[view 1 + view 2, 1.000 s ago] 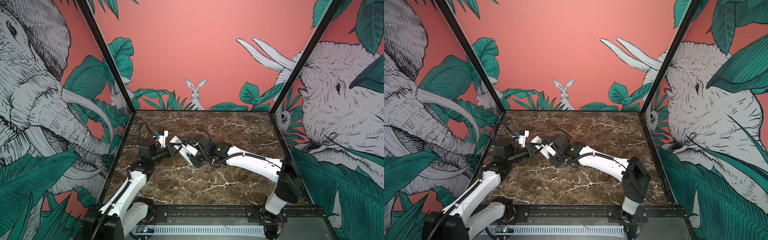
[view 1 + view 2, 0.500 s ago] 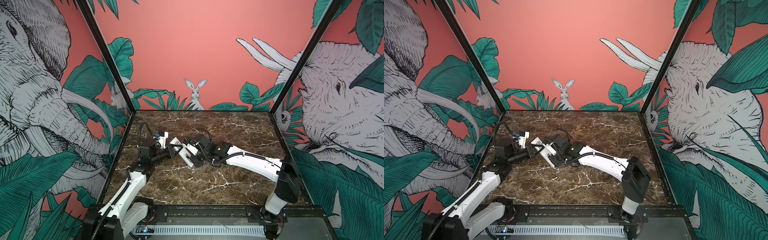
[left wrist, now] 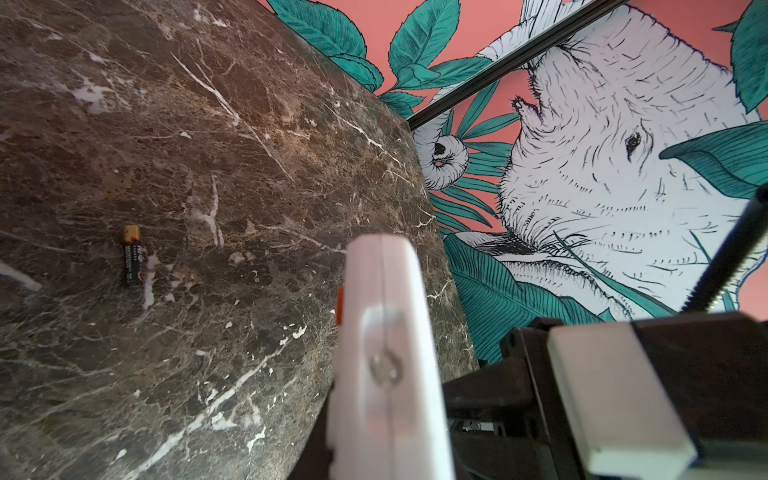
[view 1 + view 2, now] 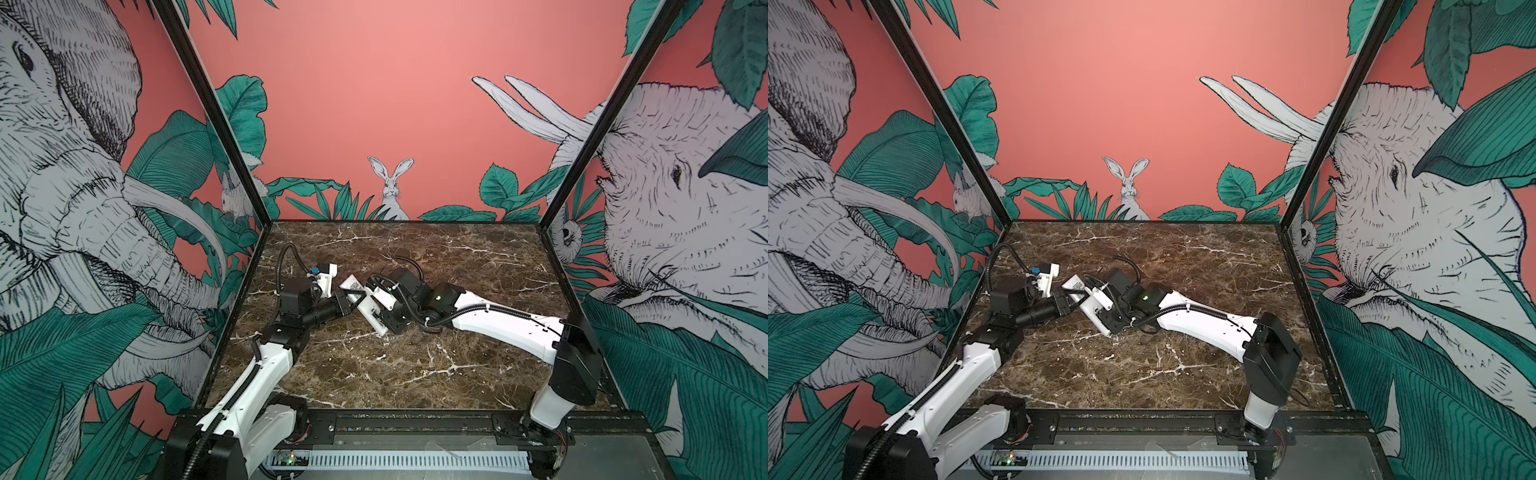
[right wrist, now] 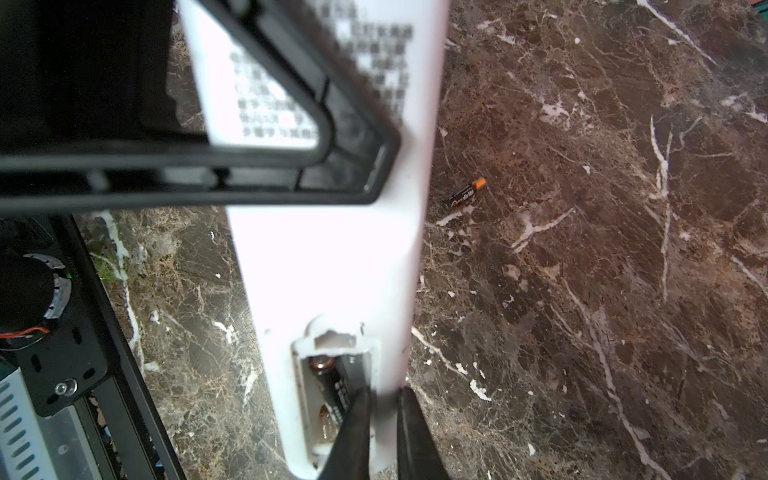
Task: Load the batteries into the remote control
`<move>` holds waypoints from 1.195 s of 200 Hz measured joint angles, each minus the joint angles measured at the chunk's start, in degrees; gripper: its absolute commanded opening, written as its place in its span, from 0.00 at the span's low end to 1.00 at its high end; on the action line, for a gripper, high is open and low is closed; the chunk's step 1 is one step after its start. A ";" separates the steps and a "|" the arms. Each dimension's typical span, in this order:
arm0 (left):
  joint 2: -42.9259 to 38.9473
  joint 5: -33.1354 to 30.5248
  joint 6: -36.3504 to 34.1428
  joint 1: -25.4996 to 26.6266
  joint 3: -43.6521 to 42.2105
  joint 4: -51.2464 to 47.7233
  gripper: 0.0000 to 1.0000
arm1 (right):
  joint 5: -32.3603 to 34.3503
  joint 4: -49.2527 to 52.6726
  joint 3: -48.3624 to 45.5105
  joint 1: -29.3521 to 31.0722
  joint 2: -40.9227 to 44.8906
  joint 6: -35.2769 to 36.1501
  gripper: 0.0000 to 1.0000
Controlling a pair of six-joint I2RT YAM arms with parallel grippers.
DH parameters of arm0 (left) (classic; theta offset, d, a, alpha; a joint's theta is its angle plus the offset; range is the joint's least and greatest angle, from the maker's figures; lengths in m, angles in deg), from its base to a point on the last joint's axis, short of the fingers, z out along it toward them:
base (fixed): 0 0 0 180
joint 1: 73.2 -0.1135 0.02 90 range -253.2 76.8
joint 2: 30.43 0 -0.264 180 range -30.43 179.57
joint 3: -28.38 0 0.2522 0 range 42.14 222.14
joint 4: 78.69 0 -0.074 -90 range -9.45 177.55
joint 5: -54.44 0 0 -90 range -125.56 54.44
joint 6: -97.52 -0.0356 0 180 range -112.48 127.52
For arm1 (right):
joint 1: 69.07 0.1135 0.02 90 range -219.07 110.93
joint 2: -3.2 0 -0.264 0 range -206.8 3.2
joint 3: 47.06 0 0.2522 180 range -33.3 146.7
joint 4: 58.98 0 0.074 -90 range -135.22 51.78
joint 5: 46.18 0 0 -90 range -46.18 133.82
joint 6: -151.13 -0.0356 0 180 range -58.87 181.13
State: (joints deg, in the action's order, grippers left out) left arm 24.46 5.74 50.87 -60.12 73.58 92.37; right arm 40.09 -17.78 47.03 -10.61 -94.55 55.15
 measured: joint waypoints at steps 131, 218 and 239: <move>11.76 -11.58 -15.54 5.53 14.58 -27.87 0.00 | 4.94 -2.49 -12.37 -1.92 3.30 -7.08 0.53; 36.06 -35.04 -11.78 22.49 37.75 -48.87 0.00 | 3.61 -5.20 -25.57 -2.23 10.21 -13.38 0.85; 41.22 -38.69 -9.62 23.85 42.47 -52.48 0.00 | 2.40 -7.02 -27.74 -2.25 10.27 -15.06 0.83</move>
State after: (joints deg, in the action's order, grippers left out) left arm 65.69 -32.94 41.26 -36.27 116.05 39.89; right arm 42.50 -24.80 19.30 -12.87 -84.28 40.09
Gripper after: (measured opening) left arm 0.216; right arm 0.842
